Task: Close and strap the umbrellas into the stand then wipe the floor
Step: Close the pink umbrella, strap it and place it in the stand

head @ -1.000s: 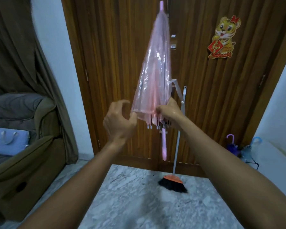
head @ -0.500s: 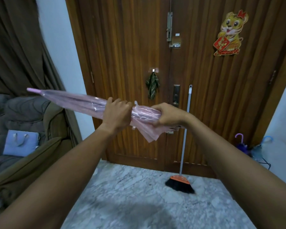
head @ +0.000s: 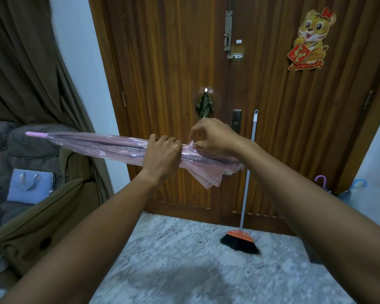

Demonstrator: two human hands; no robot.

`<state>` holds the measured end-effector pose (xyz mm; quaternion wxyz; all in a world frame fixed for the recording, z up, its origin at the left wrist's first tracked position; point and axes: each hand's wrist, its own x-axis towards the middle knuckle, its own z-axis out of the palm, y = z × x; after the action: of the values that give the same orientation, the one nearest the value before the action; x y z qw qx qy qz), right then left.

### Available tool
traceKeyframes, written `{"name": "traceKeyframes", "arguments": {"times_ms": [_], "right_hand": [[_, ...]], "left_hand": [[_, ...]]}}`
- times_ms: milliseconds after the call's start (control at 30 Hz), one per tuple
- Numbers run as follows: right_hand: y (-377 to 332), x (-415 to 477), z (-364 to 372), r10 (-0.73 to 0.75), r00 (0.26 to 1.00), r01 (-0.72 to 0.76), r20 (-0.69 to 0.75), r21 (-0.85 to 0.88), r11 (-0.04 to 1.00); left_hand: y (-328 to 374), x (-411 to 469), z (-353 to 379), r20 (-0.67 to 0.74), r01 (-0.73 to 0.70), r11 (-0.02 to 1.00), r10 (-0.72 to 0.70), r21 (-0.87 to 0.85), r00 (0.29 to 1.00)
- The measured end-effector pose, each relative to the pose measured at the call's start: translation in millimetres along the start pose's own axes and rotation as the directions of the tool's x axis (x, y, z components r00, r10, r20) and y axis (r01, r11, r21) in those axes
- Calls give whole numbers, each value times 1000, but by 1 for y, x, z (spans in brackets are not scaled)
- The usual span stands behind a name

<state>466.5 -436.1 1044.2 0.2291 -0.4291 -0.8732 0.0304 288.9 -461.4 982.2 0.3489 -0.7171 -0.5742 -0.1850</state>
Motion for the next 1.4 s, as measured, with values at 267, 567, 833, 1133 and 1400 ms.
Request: {"name": "traceKeyframes", "arguments": {"times_ms": [267,567,833,1133,1400], "right_hand": [[-9,-10,2,-206,977,193,-50,-188,963],[2,-39,55,2,980,65,-199,333,941],[0,-49,84,323,899,-58,-295,650,757],[1,-42,75,336,933,-144,-132,716,683],[2,-43,72,325,933,-92,-156,768,634]], "left_hand": [[-1,5,3,172,142,990,-144,24,975],[-6,5,10,316,555,720,-458,-416,831],[-5,1,2,517,671,433,-430,-602,740],[-8,-5,3,499,672,425,-454,-607,738],[-4,-6,7,515,695,425,-471,-580,717]]}}
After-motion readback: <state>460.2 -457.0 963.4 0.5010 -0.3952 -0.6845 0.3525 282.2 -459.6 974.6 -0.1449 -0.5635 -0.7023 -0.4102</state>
